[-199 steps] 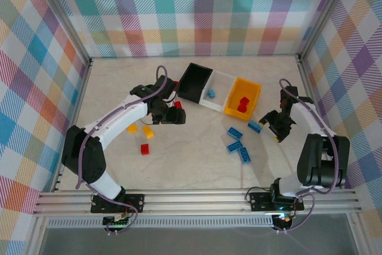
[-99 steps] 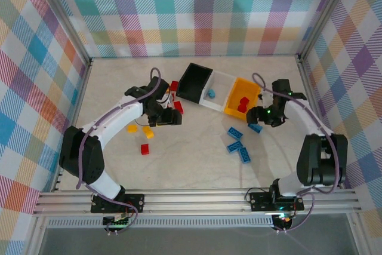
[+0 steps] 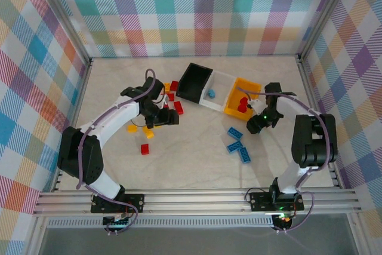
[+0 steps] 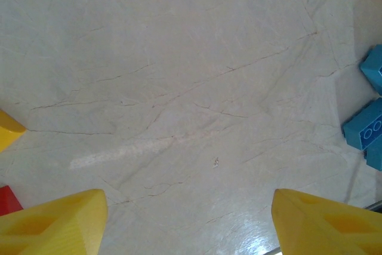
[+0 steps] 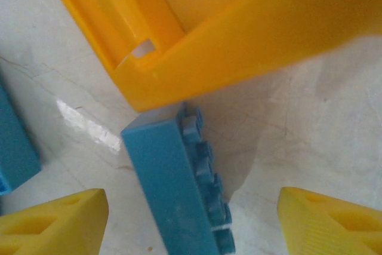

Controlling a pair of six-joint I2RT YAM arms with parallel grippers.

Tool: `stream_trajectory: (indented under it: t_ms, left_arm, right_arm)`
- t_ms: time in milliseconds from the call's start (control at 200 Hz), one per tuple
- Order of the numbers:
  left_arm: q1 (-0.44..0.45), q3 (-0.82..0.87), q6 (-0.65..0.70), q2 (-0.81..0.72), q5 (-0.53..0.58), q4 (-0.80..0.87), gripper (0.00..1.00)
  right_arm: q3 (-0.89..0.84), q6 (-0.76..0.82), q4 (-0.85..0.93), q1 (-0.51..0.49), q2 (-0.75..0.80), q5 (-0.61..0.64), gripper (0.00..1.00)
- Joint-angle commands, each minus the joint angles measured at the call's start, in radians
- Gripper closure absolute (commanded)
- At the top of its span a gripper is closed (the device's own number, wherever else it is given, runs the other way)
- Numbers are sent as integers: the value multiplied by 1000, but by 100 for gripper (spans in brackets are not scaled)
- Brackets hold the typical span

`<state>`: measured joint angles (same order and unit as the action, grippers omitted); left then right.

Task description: Sort the legos into containers by color

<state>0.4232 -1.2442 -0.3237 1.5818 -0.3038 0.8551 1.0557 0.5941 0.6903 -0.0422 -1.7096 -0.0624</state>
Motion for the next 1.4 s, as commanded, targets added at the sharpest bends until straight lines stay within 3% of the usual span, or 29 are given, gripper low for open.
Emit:
stream_trajectory:
  t_ms: [0,125,290,440,750,860,955,1070,1210,1395]
  left_arm:
    - [-22,8,9,-19,-25,6,27]
    - [-31,-1,3,-7,-34,2,27]
    - [-37,-9,0,-2,-21,1,27]
    - [-48,-5,5,-12,-6,2,27]
    - [-69,15,-7,-39,5,-20,27]
    - [-74,16,-8,-43,16,-30,27]
    - [-82,12,-2,-40,50,-19,27]
    - [-108,4,-6,-39,115,10,27]
    - [-156,-4,-14,-36,152,62,27]
    - [-169,59,-47,-84,213,120,28]
  right_arm:
    - [13,72,-37,-22,-50,11,25]
    - [39,72,-22,-25,-96,22,33]
    - [60,59,-7,-25,-105,47,61]
    - [32,80,21,-27,-33,76,73]
    - [26,10,190,-26,263,-16,78]
    - [100,-189,207,-42,342,-244,80]
    - [108,-414,18,-101,381,-329,81]
    - [195,-546,-133,-175,241,-340,81]
    - [439,-593,-116,-232,-23,-333,81]
    - [662,-618,-107,-250,-261,-324,82]
